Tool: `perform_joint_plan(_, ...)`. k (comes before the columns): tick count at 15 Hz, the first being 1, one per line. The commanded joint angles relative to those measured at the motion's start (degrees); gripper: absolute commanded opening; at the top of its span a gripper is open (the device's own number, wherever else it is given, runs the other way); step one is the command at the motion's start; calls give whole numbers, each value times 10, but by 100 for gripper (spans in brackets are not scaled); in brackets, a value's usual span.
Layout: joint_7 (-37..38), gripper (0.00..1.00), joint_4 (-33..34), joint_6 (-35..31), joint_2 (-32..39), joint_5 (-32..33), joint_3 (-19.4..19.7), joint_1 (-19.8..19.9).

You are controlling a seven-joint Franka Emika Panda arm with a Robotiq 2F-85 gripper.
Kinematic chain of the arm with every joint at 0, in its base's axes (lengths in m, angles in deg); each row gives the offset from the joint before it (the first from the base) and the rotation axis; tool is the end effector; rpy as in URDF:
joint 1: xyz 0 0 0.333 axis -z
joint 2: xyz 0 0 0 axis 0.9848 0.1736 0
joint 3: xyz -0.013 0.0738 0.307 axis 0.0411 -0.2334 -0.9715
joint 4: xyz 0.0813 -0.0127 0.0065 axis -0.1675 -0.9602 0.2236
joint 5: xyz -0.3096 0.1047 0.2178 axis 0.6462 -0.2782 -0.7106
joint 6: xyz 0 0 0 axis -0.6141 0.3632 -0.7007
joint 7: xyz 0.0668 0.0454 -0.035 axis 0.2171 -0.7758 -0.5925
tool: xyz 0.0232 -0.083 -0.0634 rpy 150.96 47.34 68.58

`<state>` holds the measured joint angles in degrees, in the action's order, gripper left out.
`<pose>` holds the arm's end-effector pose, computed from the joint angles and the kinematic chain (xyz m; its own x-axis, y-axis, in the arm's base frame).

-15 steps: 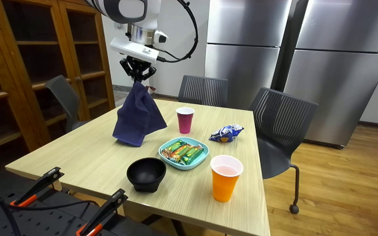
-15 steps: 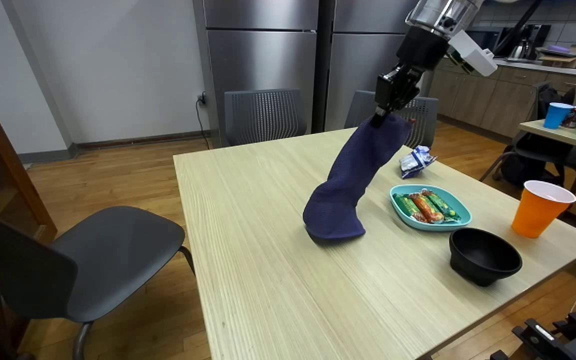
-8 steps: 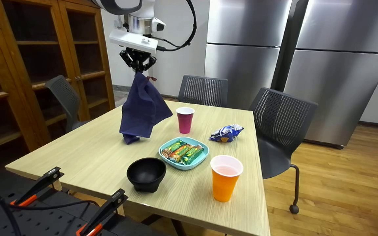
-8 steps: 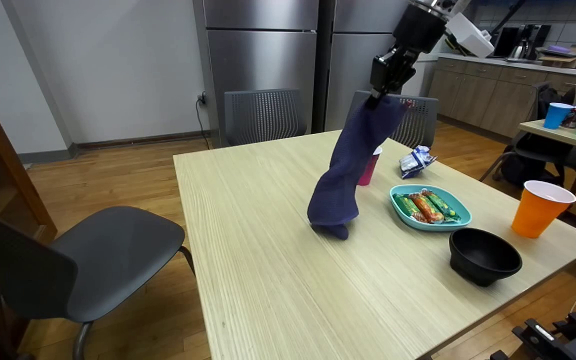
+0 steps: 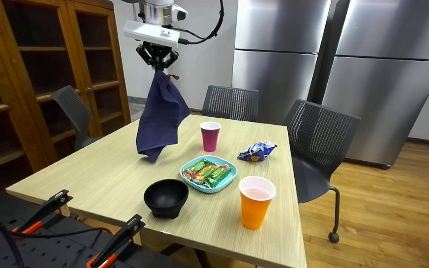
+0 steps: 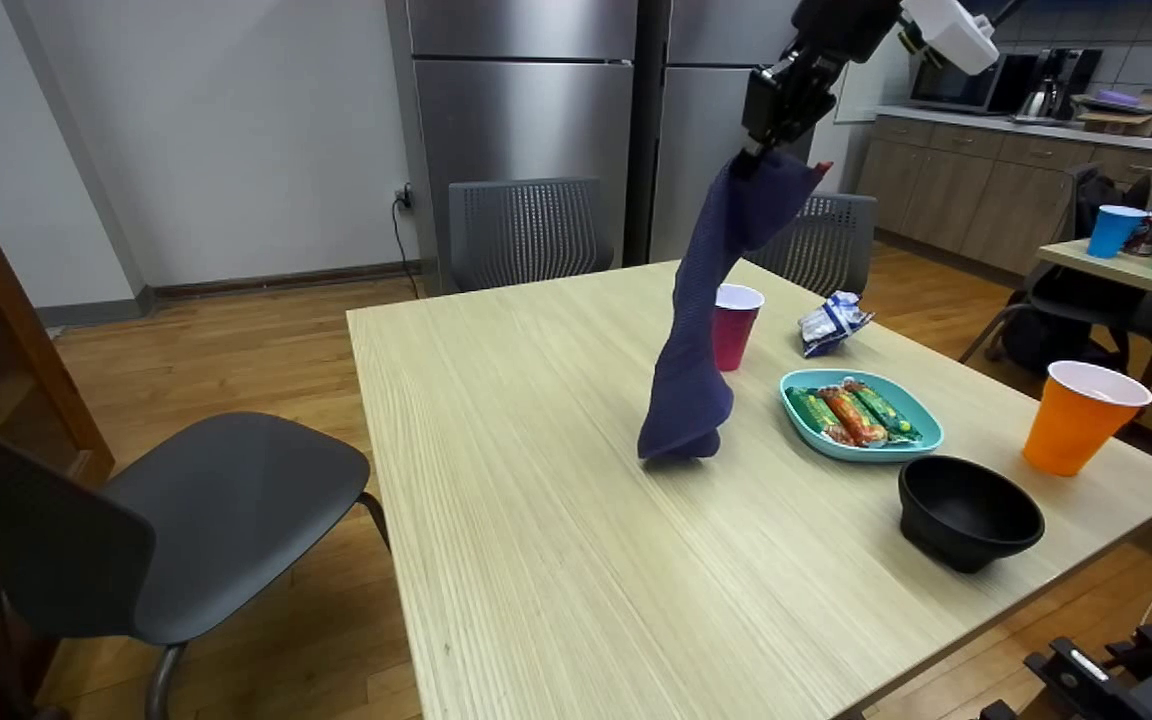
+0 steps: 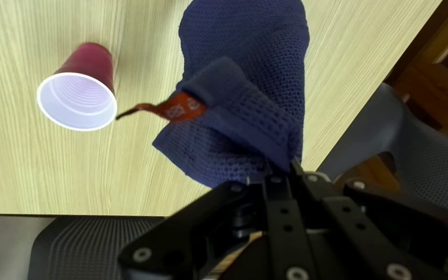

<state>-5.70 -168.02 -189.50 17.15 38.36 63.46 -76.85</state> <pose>0.5526 0.0272 0.3654 0.8478 0.3462 0.4017 0.4195 -0.9012 -0.1086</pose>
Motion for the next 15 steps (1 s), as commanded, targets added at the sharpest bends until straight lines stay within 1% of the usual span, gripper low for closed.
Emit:
perform_joint_plan(1,23,1,7,1,-23,21,16,-15)
perform_joint_plan(4,56,1,39,4,-12,49,21,-21)
perform_joint_plan(6,64,1,52,9,-11,48,19,-25)
perform_joint_plan(9,63,1,47,-13,-8,54,18,-32)
perform_joint_plan(15,65,1,34,-12,2,100,27,-26)
